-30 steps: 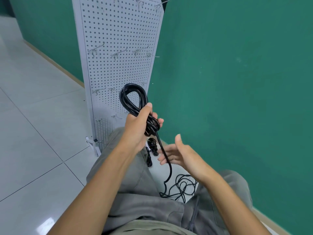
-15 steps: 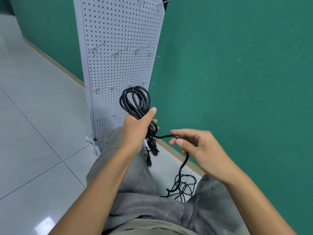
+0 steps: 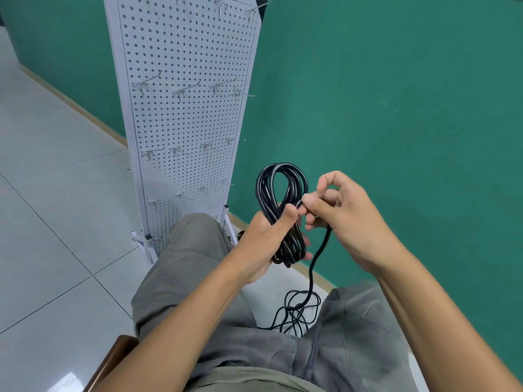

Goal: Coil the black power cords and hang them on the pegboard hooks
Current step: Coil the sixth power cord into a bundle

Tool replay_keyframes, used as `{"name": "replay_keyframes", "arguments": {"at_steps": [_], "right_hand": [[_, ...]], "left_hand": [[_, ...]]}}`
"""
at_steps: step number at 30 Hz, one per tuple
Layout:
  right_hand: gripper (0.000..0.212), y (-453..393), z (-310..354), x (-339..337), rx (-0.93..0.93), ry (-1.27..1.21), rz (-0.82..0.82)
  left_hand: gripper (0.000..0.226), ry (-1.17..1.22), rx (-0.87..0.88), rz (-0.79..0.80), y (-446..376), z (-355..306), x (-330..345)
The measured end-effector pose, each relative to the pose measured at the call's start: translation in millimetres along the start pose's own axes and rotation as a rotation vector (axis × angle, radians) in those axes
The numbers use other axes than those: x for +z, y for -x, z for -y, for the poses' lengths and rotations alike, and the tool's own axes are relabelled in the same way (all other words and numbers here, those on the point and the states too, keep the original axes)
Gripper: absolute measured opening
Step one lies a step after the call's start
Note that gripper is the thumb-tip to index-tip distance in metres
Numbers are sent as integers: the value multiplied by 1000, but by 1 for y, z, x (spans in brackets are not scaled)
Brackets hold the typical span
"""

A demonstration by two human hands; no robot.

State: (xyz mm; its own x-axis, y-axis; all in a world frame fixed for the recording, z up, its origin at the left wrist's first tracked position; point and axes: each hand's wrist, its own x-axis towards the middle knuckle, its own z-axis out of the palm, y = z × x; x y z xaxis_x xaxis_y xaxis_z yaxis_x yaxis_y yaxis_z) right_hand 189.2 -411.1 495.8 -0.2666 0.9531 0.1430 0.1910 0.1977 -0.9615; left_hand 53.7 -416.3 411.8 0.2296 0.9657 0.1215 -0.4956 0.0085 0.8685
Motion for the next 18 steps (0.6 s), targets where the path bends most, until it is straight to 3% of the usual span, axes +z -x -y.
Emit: {"name": "replay_keyframes", "arguments": {"at_steps": [5,11,16,18], "right_hand": [[30,6,-3,-1,19,-68,-69],[22,6,-19,2,59,-42,-229],[25,21,-52,3,164,-174,32],[26,28,-64,6,163,-122,52]], "left_hand": [[12,9,-61,135,2,-8,1],[15,86,-92,67,0,-7,-3],[7,147,-52,36,-5,-13,-20],[6,150,-30,1,-6,-13,-23]]}}
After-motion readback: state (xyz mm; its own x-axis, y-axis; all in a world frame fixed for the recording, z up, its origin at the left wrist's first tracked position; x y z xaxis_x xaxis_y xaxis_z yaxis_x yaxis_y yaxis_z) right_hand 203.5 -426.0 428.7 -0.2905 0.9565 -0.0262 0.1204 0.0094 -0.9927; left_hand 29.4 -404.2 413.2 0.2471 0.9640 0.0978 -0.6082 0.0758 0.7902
